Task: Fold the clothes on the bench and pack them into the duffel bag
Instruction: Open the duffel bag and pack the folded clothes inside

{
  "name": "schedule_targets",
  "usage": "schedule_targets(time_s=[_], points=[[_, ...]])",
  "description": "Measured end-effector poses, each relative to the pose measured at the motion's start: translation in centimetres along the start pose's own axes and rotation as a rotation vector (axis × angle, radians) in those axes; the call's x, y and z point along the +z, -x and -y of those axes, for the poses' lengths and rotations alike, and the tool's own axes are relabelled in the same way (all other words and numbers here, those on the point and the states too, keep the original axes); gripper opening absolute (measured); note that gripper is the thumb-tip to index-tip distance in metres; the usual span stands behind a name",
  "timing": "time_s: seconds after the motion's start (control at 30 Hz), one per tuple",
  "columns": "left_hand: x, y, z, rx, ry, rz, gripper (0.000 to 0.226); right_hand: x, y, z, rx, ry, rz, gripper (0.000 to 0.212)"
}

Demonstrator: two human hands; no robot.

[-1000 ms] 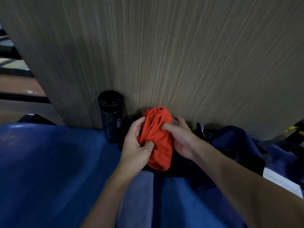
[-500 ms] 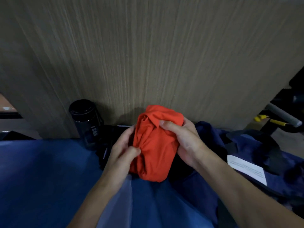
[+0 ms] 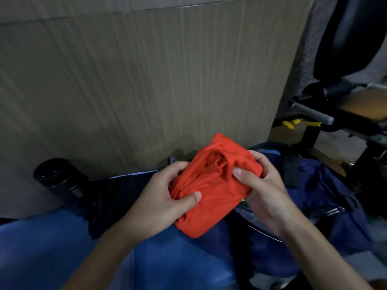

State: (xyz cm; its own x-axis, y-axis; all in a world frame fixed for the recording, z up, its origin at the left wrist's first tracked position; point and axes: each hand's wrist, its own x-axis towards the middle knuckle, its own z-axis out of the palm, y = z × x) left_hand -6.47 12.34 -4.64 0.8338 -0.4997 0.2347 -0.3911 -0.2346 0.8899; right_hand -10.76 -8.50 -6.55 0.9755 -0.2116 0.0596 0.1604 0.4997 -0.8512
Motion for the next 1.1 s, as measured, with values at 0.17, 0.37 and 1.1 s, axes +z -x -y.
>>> schedule_targets(time_s=[0.17,0.37,1.1], points=[[1.9,-2.3,-3.1,0.049,-0.233,0.228,0.042,-5.2,2.3,2.5,-0.086,0.331,0.042,0.097],[5.9,-4.7,-7.6,0.099,-0.524,0.555,0.04,-9.3,4.7,3.7,-0.161,0.612,0.109,0.109],[13.0,-7.0,-10.3,0.276,-0.747,0.571,0.046,-15.4,7.8,7.4,-0.218,0.943,0.06,0.094]])
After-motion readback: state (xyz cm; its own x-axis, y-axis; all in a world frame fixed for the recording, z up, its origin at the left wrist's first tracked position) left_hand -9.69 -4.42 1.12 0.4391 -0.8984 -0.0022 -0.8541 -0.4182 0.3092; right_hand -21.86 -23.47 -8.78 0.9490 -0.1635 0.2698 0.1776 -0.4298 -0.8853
